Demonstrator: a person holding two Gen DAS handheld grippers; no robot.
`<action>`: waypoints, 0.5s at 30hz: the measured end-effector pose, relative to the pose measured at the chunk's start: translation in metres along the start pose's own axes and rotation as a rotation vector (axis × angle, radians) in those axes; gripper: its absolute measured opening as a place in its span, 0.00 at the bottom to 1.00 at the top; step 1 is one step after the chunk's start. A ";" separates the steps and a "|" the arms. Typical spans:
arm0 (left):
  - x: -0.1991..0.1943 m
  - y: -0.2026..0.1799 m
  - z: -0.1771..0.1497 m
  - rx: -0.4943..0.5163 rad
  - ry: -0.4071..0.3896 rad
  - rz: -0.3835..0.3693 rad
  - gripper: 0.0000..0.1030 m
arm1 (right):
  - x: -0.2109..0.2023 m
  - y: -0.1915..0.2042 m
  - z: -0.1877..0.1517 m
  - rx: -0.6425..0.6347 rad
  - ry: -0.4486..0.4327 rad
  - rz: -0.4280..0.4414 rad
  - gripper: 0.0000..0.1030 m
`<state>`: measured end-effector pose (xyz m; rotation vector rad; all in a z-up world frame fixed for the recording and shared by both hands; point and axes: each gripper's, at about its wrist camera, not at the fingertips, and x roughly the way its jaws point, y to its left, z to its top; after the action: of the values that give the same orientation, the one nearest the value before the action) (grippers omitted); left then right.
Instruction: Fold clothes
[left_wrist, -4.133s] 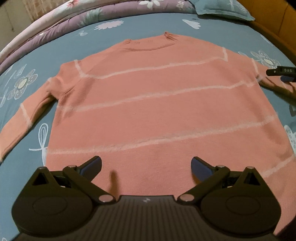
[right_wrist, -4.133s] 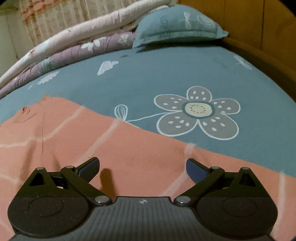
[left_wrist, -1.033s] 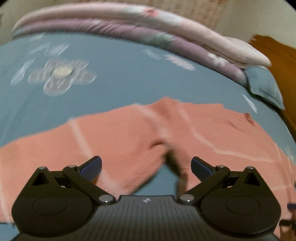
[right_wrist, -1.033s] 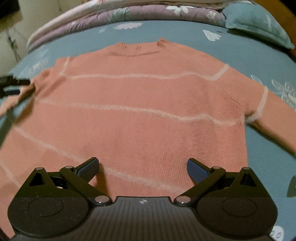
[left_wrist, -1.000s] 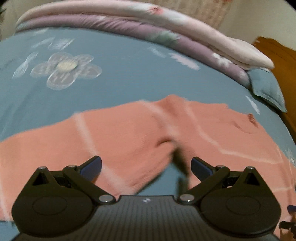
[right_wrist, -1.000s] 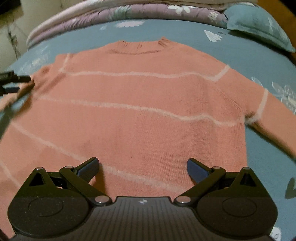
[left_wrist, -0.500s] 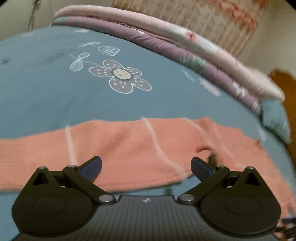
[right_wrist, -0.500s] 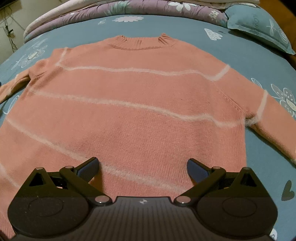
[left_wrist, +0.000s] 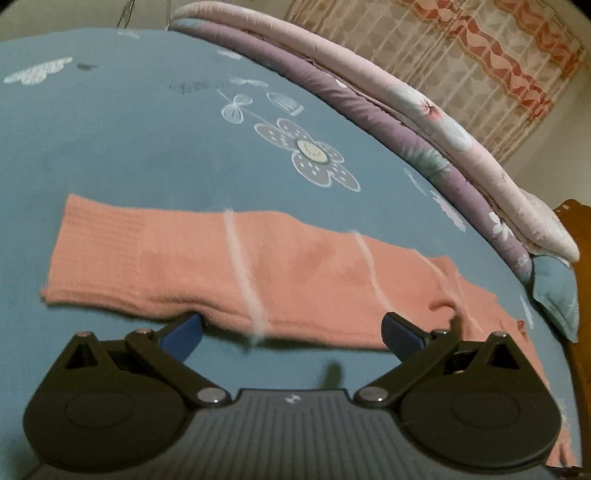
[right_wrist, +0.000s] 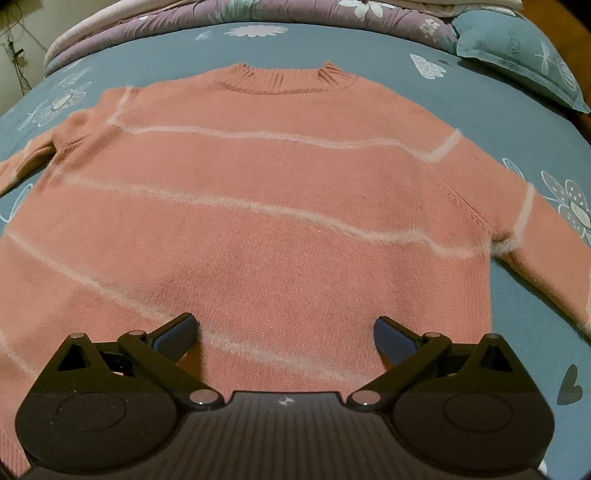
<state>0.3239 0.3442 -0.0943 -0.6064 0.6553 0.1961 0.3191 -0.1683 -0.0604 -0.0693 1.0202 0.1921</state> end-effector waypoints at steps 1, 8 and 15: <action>0.001 0.003 0.003 0.001 -0.008 0.008 0.99 | 0.000 0.000 -0.001 -0.001 -0.002 -0.002 1.00; -0.005 0.037 0.017 -0.113 -0.099 0.092 0.99 | 0.000 0.001 -0.002 0.001 -0.009 -0.005 1.00; -0.010 0.053 0.017 -0.174 -0.159 0.101 0.95 | 0.002 0.001 0.002 -0.003 -0.001 -0.005 1.00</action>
<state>0.3059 0.3971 -0.1016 -0.7173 0.5187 0.3945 0.3213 -0.1667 -0.0609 -0.0744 1.0188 0.1894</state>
